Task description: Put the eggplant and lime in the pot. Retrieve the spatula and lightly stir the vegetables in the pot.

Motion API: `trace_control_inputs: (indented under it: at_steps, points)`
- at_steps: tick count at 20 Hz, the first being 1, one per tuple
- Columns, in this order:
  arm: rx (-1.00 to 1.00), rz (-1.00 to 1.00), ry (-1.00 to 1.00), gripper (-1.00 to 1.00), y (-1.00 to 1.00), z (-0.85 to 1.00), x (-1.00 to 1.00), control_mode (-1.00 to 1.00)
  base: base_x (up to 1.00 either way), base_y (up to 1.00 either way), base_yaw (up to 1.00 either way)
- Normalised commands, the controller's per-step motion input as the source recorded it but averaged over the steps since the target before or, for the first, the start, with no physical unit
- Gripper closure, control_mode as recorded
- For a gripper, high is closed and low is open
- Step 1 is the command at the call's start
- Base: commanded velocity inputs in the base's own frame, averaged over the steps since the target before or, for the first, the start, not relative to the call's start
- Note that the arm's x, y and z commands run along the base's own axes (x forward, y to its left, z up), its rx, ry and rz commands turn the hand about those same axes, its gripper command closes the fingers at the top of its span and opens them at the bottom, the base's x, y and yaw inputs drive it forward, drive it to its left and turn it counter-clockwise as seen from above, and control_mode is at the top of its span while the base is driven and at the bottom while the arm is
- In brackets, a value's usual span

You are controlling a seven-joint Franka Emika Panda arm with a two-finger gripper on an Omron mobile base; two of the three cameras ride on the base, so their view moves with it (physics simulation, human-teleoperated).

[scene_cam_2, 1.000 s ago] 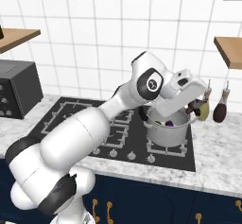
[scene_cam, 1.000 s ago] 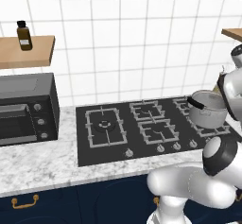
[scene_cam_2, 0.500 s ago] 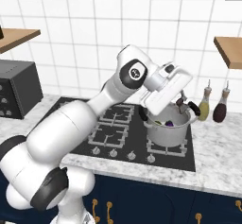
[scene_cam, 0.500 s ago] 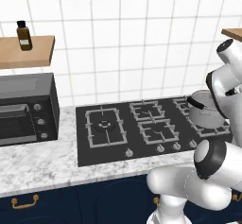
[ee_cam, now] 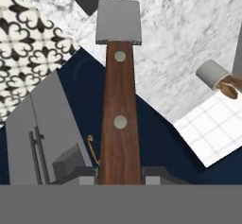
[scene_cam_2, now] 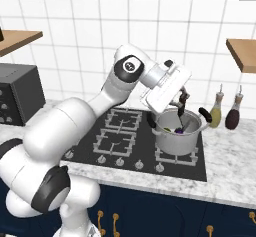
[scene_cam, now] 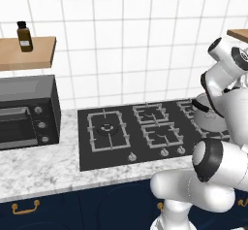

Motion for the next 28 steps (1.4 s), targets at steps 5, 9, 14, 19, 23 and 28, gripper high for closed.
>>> trace_control_inputs:
  at_steps: [5, 9, 14, 19, 23, 28]
  points:
    - [-0.10, 0.01, -0.04, 1.00, 0.20, 0.20, 0.11, -1.00, 0.00, 0.00, 0.00]
    - [-0.01, 0.00, 0.01, 1.00, 0.03, 0.03, 0.04, -1.00, 0.00, 0.00, 0.00]
    - [0.00, 0.14, 0.00, 1.00, 0.00, 0.00, 0.48, -1.00, 0.00, 0.00, 0.00]
    - [0.00, 0.21, 0.00, 1.00, 0.01, 0.00, 0.40, -1.00, 0.00, 0.00, 0.00]
    - [0.00, 0.18, 0.00, 1.00, 0.00, -0.01, 0.11, -1.00, 0.00, 0.00, 0.00]
    - [0.00, 0.13, 0.03, 1.00, 0.01, -0.09, 0.00, -1.00, 0.00, 0.00, 0.00]
